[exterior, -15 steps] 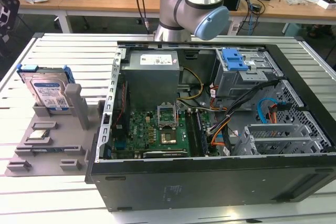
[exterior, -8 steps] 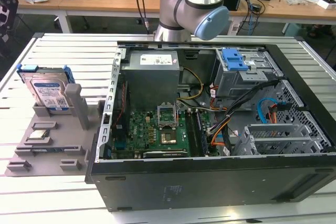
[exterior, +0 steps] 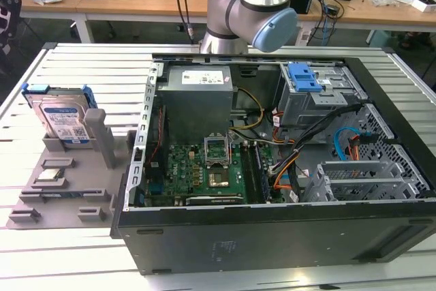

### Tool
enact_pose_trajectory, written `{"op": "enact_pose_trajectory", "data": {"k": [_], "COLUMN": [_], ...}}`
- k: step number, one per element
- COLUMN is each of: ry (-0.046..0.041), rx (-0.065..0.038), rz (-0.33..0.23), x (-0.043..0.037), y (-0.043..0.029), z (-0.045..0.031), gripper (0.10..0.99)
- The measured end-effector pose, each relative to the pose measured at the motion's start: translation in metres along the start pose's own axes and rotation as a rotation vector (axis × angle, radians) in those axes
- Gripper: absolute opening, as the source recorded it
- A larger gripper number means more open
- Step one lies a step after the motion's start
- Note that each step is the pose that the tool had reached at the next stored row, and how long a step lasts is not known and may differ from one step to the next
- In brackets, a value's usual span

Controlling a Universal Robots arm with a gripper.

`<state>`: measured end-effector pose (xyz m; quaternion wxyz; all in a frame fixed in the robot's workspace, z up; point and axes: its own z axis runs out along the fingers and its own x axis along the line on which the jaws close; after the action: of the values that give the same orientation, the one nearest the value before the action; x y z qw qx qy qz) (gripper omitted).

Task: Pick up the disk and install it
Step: 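Pick up the disk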

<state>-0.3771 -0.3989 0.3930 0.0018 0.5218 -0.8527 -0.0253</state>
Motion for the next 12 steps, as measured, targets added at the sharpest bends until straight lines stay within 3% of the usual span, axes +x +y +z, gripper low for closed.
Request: {"op": "enact_pose_trajectory", "data": {"k": [12], "ry": [0.0058], "rx": [-0.003], "rz": [-0.129], "x": [0.0], "y": [0.0], "z": [0.0], "gripper": [0.106]}}
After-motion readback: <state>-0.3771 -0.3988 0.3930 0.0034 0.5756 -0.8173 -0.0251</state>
